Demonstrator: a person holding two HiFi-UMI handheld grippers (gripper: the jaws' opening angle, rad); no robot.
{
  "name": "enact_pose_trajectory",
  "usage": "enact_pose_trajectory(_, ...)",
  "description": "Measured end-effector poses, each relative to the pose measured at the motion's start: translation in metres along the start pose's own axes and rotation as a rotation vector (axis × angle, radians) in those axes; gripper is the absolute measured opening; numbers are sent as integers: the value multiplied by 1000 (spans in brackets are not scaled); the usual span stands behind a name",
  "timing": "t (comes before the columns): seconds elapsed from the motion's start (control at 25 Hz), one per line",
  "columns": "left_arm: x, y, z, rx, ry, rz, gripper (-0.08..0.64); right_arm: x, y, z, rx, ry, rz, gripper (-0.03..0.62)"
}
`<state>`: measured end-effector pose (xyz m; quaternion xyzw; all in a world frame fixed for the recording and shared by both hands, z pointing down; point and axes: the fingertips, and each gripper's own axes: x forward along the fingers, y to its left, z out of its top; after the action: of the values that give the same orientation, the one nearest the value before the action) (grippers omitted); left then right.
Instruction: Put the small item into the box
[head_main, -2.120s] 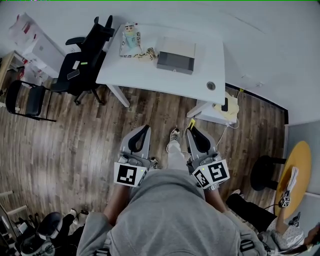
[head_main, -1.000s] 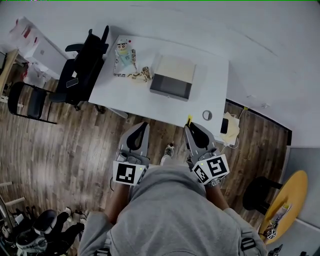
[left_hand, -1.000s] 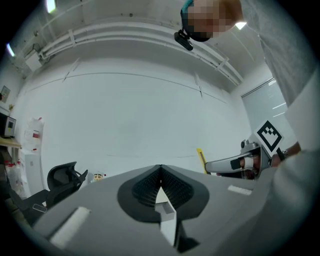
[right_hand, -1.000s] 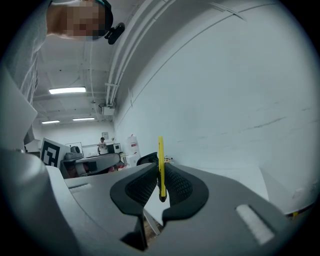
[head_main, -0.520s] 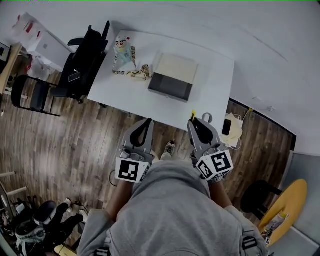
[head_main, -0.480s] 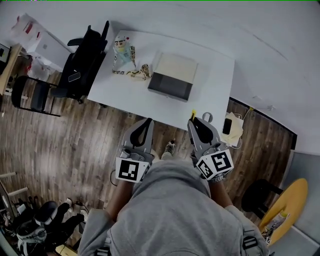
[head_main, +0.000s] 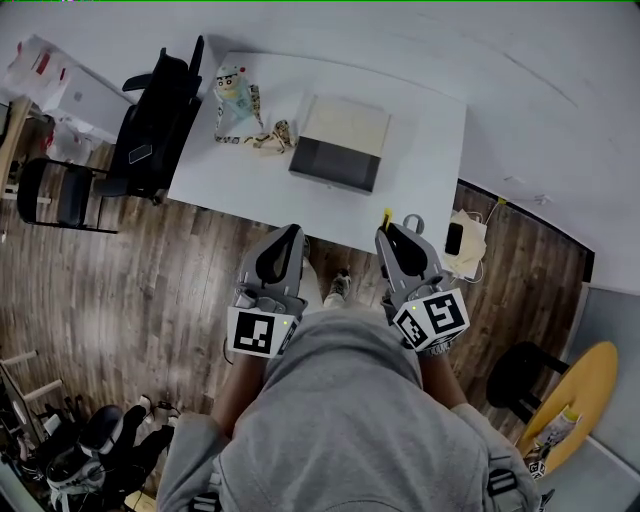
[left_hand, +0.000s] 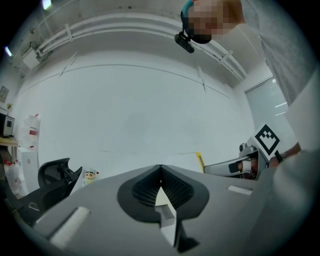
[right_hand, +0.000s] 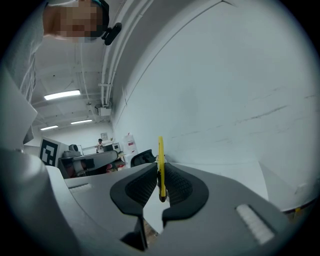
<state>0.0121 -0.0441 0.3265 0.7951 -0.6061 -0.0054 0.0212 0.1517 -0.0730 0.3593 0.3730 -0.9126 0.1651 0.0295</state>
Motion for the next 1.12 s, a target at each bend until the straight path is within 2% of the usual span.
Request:
enact_pose_trajectory(0.52, 45, 35, 1, -25, -5, -93, 3, 37, -19, 10, -21, 19, -119, 61)
enact_pose_trajectory(0.96, 91, 71, -9, -38, 66, -194, 3, 95, -25, 7, -46, 124, -158, 61)
enact_pose_trajectory(1.12, 105, 82, -12, -50, 80, -223, 3, 114, -27, 3, -82, 180, -170, 61)
